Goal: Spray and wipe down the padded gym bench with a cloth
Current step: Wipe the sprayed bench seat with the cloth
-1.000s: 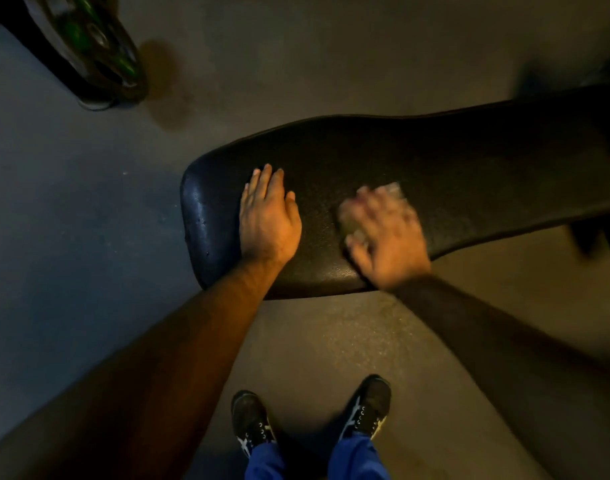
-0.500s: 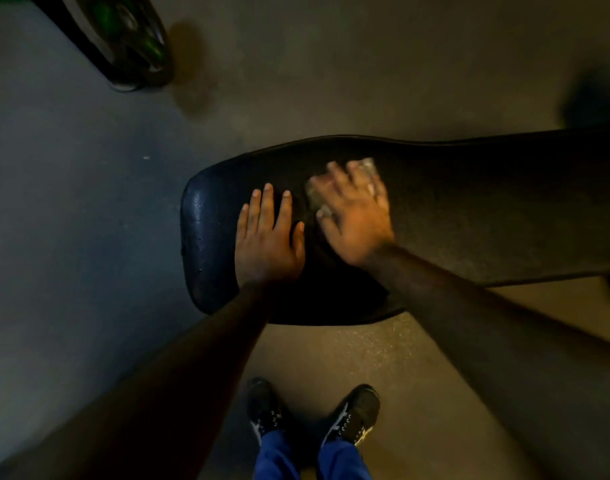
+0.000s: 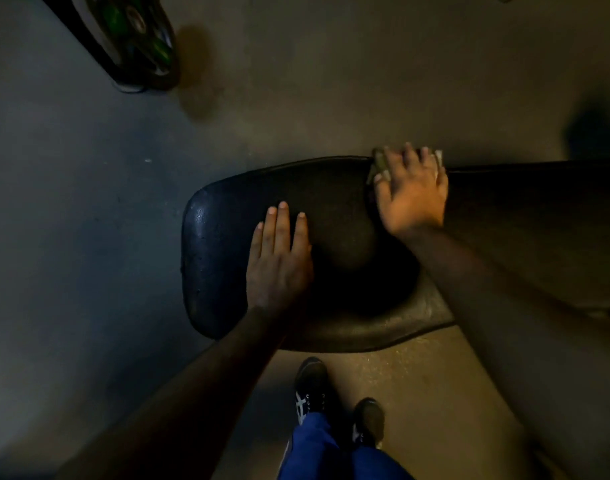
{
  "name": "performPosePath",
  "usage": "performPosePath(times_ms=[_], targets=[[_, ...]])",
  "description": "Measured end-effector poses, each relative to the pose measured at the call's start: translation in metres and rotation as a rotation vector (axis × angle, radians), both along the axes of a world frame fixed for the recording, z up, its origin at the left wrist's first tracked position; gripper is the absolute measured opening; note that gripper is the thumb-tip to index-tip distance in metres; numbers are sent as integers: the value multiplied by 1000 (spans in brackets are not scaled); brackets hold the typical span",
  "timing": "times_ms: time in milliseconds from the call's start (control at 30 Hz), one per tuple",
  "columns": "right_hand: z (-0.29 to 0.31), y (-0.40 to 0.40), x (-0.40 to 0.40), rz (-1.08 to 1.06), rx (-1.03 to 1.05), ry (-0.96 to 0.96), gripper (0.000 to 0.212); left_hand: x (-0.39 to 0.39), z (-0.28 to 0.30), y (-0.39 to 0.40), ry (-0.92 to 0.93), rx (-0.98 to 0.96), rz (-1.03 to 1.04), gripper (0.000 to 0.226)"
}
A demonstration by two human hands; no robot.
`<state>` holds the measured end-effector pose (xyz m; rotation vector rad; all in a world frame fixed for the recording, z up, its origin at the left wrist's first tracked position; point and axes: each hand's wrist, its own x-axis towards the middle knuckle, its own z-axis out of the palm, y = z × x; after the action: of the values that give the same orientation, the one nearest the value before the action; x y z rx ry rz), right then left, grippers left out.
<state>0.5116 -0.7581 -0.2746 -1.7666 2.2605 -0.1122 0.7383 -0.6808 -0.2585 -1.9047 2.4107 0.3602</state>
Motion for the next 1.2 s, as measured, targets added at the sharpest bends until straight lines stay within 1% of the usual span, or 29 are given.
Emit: performPosePath(times_ms=[33, 67, 133, 167, 200, 233, 300, 333, 367, 433, 467, 500, 533, 600, 633, 667, 700, 767, 833, 867, 900, 933, 1000, 1033, 1067, 1100, 1133, 1167, 1200], targets=[[0, 13, 10, -19, -20, 14, 65, -5, 1, -3, 25, 11, -15, 56], [3, 29, 20, 75, -42, -2, 64, -10, 1, -7, 56, 30, -16, 56], [5, 61, 13, 385, -16, -53, 64, -24, 2, -10, 103, 47, 1, 54], [5, 65, -5, 483, 3, -48, 63, -31, 4, -10, 116, 42, 13, 54], [4, 59, -25, 483, -4, -28, 63, -39, 6, -9, 128, 43, 15, 54], [3, 47, -41, 359, -13, 0, 64, -47, 7, -8, 142, 48, 8, 54], [4, 26, -50, -10, 38, 16, 66, -60, 8, -5, 165, 55, -7, 53], [4, 27, -41, -62, 39, 26, 66, -66, 9, -3, 176, 56, -4, 53], [5, 39, -29, 23, 14, 16, 67, -72, 9, -1, 188, 56, 12, 52], [7, 79, -25, 404, 8, -62, 68, -84, 10, 3, 208, 44, 61, 50], [6, 98, -39, 569, 28, -84, 68, -89, 11, 6, 212, 32, 72, 49], [5, 105, -61, 650, 20, -79, 70, -93, 11, 10, 208, 24, 62, 49], [3, 103, -81, 615, -2, -54, 71, -98, 11, 14, 198, 22, 33, 49], [2, 90, -102, 234, -22, -45, 71, -106, 8, 20, 183, 6, -22, 50], [4, 87, -94, 37, -14, -29, 71, -109, 6, 22, 181, -5, -23, 49], [5, 94, -78, -57, -32, -6, 70, -112, 6, 24, 182, -12, -12, 49], [6, 109, -61, -29, -61, -13, 70, -116, 6, 25, 186, -14, 5, 48], [5, 153, -47, 326, -35, -79, 71, -125, 8, 26, 187, -24, 53, 46], [1, 177, -82, 646, -12, -81, 71, -132, 10, 26, 168, -57, 93, 49], [-3, 171, -106, 680, -44, -38, 70, -136, 10, 26, 159, -70, 84, 50], [-8, 162, -127, 588, -67, -16, 70, -141, 9, 26, 157, -80, 59, 51], [-8, 151, -139, 396, -84, -17, 70, -146, 6, 26, 159, -87, 31, 50], [-4, 144, -127, 11, -84, -11, 69, -157, 0, 22, 171, -103, 4, 48], [-2, 151, -110, -18, -86, -13, 70, -163, -2, 20, 183, -105, 9, 46], [-3, 163, -96, 98, -96, -37, 70, -170, -3, 15, 200, -100, 22, 45], [-3, 176, -91, 299, -84, -75, 70, -177, -5, 11, 221, -88, 40, 44], [-4, 183, -103, 503, -64, -96, 68, -184, -7, 7, 241, -74, 61, 45], [-6, 180, -125, 640, -74, -89, 67, -189, -9, 4, 245, -66, 78, 46], [-9, 168, -150, 655, -99, -66, 66, -192, -13, 3, 226, -71, 82, 48]])
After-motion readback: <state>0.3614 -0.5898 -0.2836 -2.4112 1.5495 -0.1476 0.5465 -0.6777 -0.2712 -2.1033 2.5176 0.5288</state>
